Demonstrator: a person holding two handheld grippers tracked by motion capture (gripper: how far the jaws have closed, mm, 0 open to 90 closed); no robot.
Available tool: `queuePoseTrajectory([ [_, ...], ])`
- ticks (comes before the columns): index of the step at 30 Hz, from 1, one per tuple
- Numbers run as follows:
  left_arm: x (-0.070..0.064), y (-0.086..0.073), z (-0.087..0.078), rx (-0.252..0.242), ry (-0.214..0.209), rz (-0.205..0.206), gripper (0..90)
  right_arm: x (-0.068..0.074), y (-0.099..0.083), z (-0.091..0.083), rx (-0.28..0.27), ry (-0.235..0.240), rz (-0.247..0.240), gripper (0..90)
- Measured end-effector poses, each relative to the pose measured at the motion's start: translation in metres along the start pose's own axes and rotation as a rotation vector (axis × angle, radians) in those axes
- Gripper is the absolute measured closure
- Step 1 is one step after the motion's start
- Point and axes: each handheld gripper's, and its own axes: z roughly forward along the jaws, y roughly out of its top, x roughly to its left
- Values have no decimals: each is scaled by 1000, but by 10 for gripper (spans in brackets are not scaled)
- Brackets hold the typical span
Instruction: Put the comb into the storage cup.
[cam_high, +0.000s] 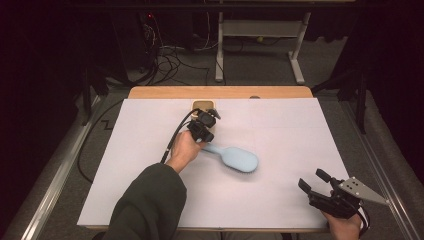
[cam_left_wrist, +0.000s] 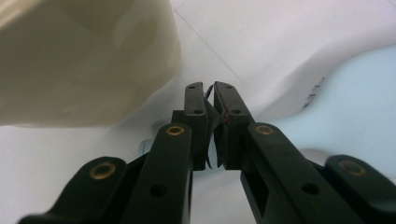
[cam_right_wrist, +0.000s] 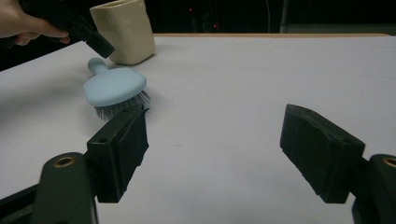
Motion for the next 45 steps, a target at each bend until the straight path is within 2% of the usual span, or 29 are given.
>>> queuePoseTrajectory([
  [12,1,1,14,39,-8,-6,866,0,0,0,2,1,-1,240],
  [22,1,1,16,65,-21,-11,882,1,0,1,4,1,-5,240],
  [27,0,0,18,89,-17,-1,885,1,0,0,1,0,-4,240],
  [31,-2,-2,19,89,-19,6,886,0,0,1,1,0,-7,240],
  [45,-5,-11,17,119,-47,16,891,1,0,1,3,-3,-6,240],
])
